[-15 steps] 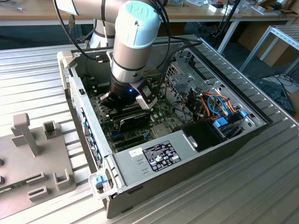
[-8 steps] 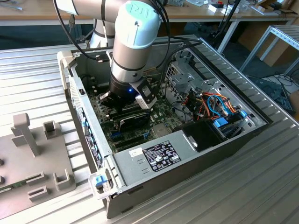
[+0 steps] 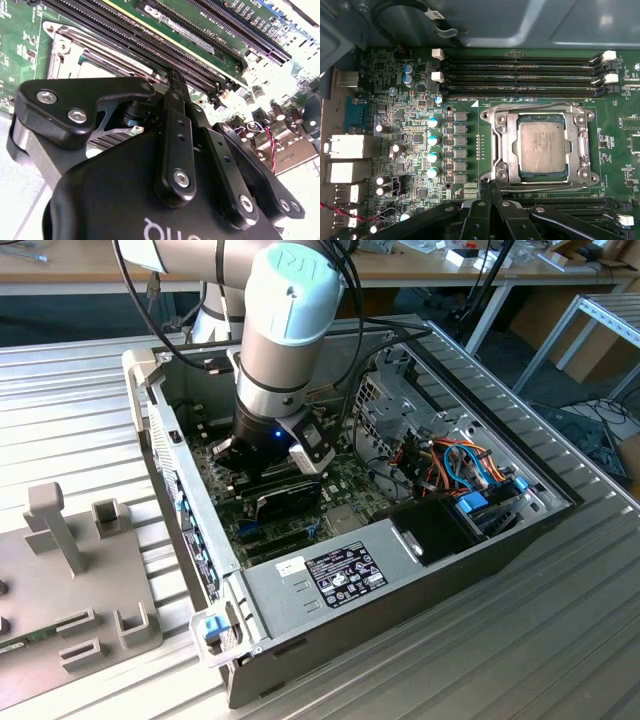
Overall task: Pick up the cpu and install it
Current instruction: 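Install the second cpu locking lever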
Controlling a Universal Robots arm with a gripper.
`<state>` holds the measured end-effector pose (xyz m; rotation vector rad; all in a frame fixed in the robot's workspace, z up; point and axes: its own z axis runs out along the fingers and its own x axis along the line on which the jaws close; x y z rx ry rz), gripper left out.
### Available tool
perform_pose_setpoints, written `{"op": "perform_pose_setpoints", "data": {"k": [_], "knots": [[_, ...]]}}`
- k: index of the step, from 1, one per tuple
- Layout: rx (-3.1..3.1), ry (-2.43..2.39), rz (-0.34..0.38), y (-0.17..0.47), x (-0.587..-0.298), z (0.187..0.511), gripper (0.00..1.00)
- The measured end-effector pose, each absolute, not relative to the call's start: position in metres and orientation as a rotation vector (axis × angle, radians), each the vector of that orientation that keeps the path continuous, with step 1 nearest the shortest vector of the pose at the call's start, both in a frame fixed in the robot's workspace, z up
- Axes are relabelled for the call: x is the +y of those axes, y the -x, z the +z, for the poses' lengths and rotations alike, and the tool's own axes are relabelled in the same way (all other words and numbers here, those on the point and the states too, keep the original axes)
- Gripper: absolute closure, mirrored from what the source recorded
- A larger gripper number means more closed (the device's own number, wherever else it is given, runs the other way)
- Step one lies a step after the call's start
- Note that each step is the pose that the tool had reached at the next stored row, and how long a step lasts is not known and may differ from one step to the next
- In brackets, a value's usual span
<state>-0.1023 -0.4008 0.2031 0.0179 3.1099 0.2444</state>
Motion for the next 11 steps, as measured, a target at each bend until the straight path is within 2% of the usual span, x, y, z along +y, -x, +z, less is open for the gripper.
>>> {"op": "perform_pose_setpoints", "data": {"k": [8,11], "knots": [[3.109,-0.018,0.243,0.1036,-0.3999,0.2010,0.89],[3.110,-0.018,0.221,0.1038,-0.3995,0.1994,0.89]]}}
